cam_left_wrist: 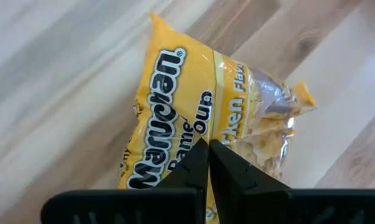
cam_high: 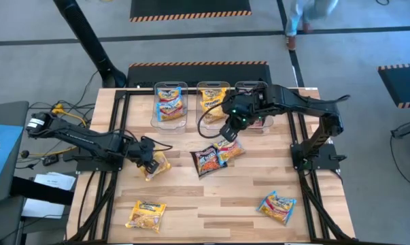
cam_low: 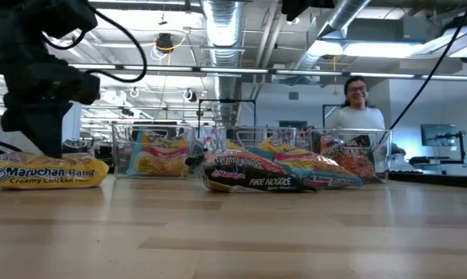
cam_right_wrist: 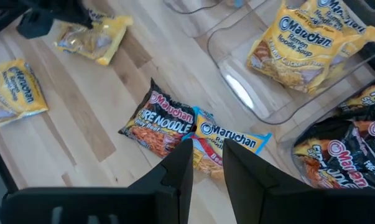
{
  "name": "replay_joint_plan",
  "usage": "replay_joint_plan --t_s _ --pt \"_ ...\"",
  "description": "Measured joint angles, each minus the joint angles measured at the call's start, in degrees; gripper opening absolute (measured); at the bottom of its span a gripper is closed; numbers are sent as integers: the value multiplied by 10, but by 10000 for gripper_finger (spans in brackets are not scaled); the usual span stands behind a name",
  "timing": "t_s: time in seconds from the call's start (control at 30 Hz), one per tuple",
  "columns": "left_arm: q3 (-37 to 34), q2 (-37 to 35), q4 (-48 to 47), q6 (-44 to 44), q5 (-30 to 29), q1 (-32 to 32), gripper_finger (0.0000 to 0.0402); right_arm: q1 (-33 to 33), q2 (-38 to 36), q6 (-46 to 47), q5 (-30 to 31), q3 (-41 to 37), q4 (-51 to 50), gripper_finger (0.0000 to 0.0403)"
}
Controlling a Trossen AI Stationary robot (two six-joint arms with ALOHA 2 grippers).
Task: Sort Maruchan noodles
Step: Put the yellow noodle pack into the middle transparent bin
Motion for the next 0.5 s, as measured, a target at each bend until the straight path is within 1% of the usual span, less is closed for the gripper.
replay_joint_plan --t_s 0.1,0.27,0.4,0.5 --pt "0 0 11 46 -5 13 0 -10 0 0 -2 0 0 113" --pt "0 15 42 79 7 40 0 -23 0 -2 -2 0 0 113" --pt "2 63 98 95 37 56 0 -32 0 -5 -4 0 0 113" --pt "3 105 157 98 44 64 0 -39 0 -8 -4 0 -1 113"
